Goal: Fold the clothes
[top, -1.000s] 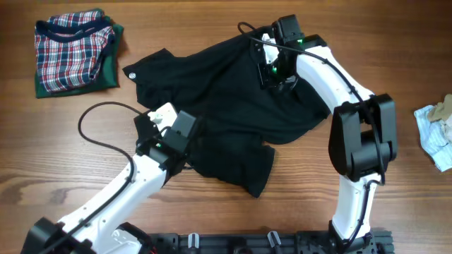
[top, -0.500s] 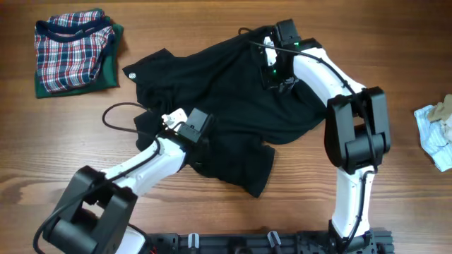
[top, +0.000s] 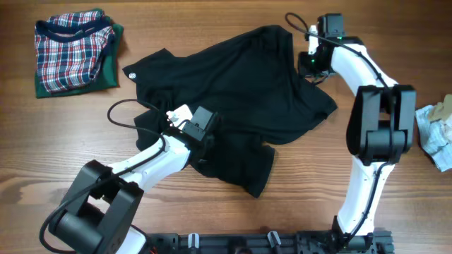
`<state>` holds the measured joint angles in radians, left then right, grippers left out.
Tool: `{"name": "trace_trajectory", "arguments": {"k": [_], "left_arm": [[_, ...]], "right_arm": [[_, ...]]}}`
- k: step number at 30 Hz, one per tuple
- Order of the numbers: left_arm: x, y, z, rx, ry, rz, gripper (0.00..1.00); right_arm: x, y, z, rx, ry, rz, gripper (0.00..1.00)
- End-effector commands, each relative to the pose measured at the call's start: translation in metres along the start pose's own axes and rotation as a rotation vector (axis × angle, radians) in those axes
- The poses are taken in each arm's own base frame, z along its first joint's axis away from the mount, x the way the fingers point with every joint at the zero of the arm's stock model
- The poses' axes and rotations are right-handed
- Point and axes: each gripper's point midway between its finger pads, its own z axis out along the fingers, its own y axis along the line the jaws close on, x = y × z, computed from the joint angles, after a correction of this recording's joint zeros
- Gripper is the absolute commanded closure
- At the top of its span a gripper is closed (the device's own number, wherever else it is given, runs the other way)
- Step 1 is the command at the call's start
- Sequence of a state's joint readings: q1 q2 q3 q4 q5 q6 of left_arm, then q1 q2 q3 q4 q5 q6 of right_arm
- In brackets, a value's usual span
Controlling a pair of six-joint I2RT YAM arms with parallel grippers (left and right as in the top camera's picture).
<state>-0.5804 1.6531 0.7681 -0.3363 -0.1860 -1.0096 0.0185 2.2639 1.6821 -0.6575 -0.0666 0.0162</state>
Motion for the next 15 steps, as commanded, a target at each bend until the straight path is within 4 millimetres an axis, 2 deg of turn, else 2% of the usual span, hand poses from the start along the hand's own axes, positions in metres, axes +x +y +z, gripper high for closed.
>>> {"name": "trace_trajectory", "arguments": {"k": [1,2,4,5,7,8,10,11,13,15], "left_arm": [[0.026,0.019,0.017,-0.06,0.088,0.002,0.96],[0.026,0.018,0.017,-0.056,0.091,0.003,0.96],[0.029,0.003,0.009,0.022,0.128,0.074,0.96],[0.03,-0.009,-0.001,0.081,0.136,0.112,0.96],[0.03,-0.029,-0.026,0.181,0.112,0.21,0.96],[0.038,-0.043,-0.044,0.245,0.101,0.282,0.96],[0.058,-0.055,-0.057,0.291,0.113,0.374,0.96],[0.068,-0.055,-0.058,0.29,0.124,0.405,0.96],[0.085,-0.057,-0.062,0.295,0.151,0.452,0.96],[0.108,-0.063,-0.069,0.336,0.186,0.554,0.96]], "right_arm": [[0.013,-0.025,0.007,0.014,0.075,0.074,0.96],[0.01,-0.022,0.0,-0.004,0.081,0.077,0.96],[-0.001,-0.012,-0.03,-0.051,0.082,0.12,0.95],[-0.007,-0.002,-0.052,-0.099,0.07,0.12,0.85],[-0.012,0.009,-0.091,-0.146,0.043,0.119,0.53],[-0.008,0.014,-0.114,-0.162,0.041,0.121,0.38],[0.008,0.016,-0.137,-0.16,0.085,0.13,0.37],[0.016,0.017,-0.143,-0.159,0.112,0.135,0.37],[0.035,0.018,-0.147,-0.157,0.193,0.147,0.37],[0.057,0.019,-0.142,-0.155,0.273,0.16,0.38]]}}
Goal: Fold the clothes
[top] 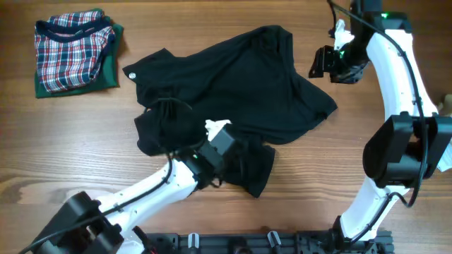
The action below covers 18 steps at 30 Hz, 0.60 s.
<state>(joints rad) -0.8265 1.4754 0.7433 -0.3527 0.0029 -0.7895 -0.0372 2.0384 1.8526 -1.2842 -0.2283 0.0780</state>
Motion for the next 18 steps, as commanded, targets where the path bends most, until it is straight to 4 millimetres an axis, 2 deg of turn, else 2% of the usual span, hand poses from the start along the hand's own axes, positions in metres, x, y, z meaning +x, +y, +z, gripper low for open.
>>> {"name": "trace_trajectory", "arguments": {"k": [1,4,8,12,15,16,18], "left_arm": [[0.029,-0.022,-0.001,0.055,0.059,0.212,0.96],[0.045,-0.028,0.003,0.06,0.085,0.36,0.96],[0.058,-0.014,0.025,0.0,0.147,0.365,0.96],[0.079,0.01,0.044,-0.094,0.243,0.254,0.96],[0.094,0.026,0.047,-0.161,0.31,0.167,0.96],[0.105,0.034,0.046,-0.192,0.362,0.131,0.95],[0.112,0.042,0.042,-0.221,0.406,0.064,0.94]], "right_arm": [[0.021,0.002,0.015,-0.023,0.08,0.021,0.39],[0.045,-0.003,0.041,-0.03,0.162,0.042,0.44],[0.069,-0.004,0.071,-0.044,0.22,0.044,0.5],[0.069,-0.005,0.076,-0.044,0.215,0.038,0.51],[0.065,-0.005,0.077,-0.046,0.196,0.033,0.5],[0.063,-0.005,0.077,-0.047,0.19,0.031,0.49],[0.062,-0.005,0.078,-0.047,0.186,0.03,0.47]]}}
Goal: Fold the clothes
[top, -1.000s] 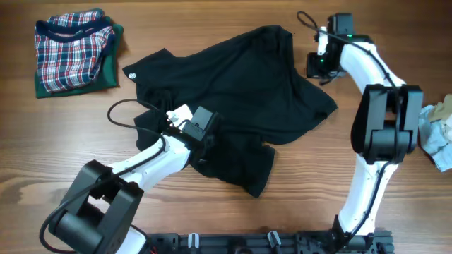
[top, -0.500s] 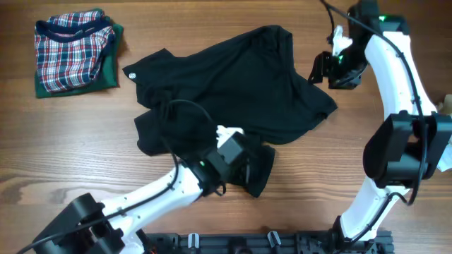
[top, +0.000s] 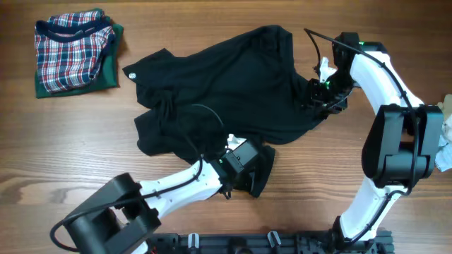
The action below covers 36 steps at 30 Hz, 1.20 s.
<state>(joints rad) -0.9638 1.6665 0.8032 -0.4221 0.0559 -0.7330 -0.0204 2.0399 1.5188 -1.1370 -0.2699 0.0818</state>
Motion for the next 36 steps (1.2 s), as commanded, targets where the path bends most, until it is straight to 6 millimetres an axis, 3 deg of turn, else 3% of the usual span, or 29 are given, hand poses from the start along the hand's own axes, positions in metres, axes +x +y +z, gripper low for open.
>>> {"name": "trace_trajectory", "arguments": {"k": [1,3,8,18,25,28,31,36], "left_arm": [[0.057,0.041,0.021,-0.115,0.239,-0.162,0.94],[0.066,0.054,0.016,-0.146,0.304,-0.282,0.96],[0.066,0.083,0.015,-0.186,0.331,-0.435,0.96],[0.036,0.148,0.009,-0.242,0.261,-0.772,0.96],[0.022,0.212,-0.003,-0.333,0.183,-0.992,0.96],[0.019,0.235,-0.008,-0.345,0.16,-1.043,0.96],[0.016,0.239,-0.008,-0.344,0.151,-1.013,0.96],[0.006,0.249,-0.008,-0.366,0.088,-1.01,0.94]], "right_arm": [[-0.001,0.005,0.0,-0.02,-0.005,-0.006,0.46],[-0.002,0.005,0.0,-0.021,-0.01,-0.008,0.45],[-0.006,0.01,0.0,-0.048,-0.026,-0.013,0.43],[-0.012,0.016,0.0,-0.083,-0.05,-0.019,0.4],[-0.015,0.016,-0.001,-0.079,-0.06,-0.021,0.38],[-0.02,-0.015,-0.001,0.097,-0.091,0.086,0.38],[-0.023,-0.038,-0.006,0.203,-0.121,0.18,0.38],[-0.01,-0.053,-0.008,0.242,-0.073,0.212,0.38]]}}
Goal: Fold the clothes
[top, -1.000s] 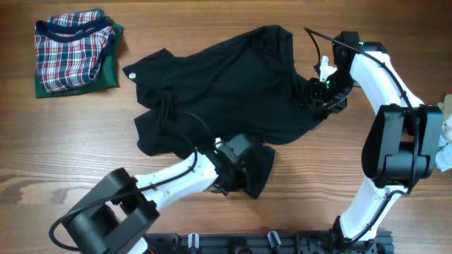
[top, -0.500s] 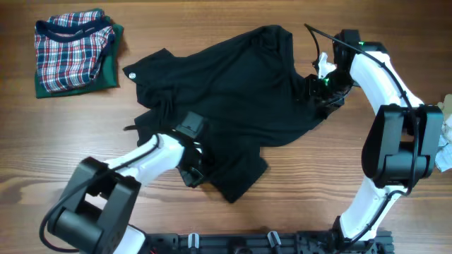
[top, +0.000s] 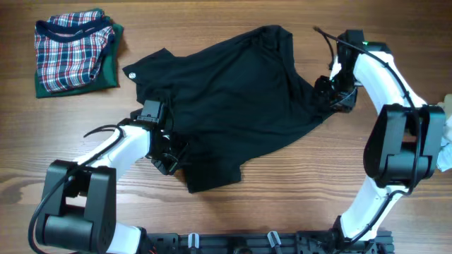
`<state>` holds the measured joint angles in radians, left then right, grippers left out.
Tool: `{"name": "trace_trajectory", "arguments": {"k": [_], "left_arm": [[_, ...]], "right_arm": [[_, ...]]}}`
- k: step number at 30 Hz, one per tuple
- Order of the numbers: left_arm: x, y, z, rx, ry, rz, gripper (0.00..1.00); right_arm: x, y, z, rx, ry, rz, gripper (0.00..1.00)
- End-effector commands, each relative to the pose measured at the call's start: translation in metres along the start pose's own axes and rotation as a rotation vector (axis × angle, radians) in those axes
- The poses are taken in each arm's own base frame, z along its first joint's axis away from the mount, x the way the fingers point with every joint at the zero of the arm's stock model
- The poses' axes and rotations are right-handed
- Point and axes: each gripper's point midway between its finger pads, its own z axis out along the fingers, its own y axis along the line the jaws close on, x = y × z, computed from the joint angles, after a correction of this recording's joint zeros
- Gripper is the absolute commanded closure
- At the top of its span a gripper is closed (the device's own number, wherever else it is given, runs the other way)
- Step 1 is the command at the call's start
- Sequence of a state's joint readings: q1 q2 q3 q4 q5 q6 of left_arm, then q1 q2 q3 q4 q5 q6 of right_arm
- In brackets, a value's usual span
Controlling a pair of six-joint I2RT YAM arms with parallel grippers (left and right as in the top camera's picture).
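Observation:
A black shirt (top: 233, 92) lies crumpled across the middle of the wooden table (top: 70, 141). My left gripper (top: 166, 159) is low on the shirt's lower left part and looks shut on a bunch of the cloth. A loose flap of the shirt (top: 212, 173) trails to its right. At the shirt's right edge is my right gripper (top: 327, 97); its dark fingers merge with the black cloth, so their state does not show.
A folded stack of plaid and green clothes (top: 74, 53) sits at the back left. Something pale and crumpled (top: 446, 137) lies at the right edge. A black rail (top: 268, 243) runs along the front edge.
My left gripper has moved from the shirt's lower right flap to its lower left, and the flap has come leftward with it. The right gripper has stayed at the right edge, shifted slightly.
My left gripper was on the shirt's lower left, then further right, then on the lower right flap; now it is back at the left with the flap drawn over. My right gripper was by the top right corner, then clear of the cloth, then at the right edge.

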<state>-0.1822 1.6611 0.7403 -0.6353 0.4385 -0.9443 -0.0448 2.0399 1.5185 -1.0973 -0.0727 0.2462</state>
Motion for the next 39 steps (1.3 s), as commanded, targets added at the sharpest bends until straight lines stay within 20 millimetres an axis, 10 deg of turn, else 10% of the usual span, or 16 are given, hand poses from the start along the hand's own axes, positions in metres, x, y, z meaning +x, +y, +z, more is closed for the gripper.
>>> {"name": "trace_trajectory", "arguments": {"k": [1,8,22,27,33,39], "left_arm": [[-0.072,0.075,0.005,-0.308,-0.35,-0.049,0.93],[-0.092,0.113,-0.014,-0.305,-0.327,-0.268,0.93],[-0.116,0.157,-0.035,-0.259,-0.324,-0.478,0.89],[-0.115,0.159,-0.036,-0.264,-0.316,-0.476,0.92],[-0.113,0.158,-0.035,-0.263,-0.298,-0.432,0.88],[-0.108,0.136,-0.028,-0.146,-0.227,-0.425,0.8]], "right_arm": [[0.002,-0.012,0.0,0.058,0.003,0.029,0.38],[0.002,-0.007,0.0,0.031,0.005,0.022,0.36],[0.048,0.062,0.035,-0.086,0.083,-0.241,0.44],[0.055,0.072,0.026,-0.012,0.044,-0.318,0.48],[0.08,0.109,-0.035,0.019,-0.116,-0.507,0.39],[0.101,0.098,-0.019,0.197,-0.104,-0.589,0.44]]}}
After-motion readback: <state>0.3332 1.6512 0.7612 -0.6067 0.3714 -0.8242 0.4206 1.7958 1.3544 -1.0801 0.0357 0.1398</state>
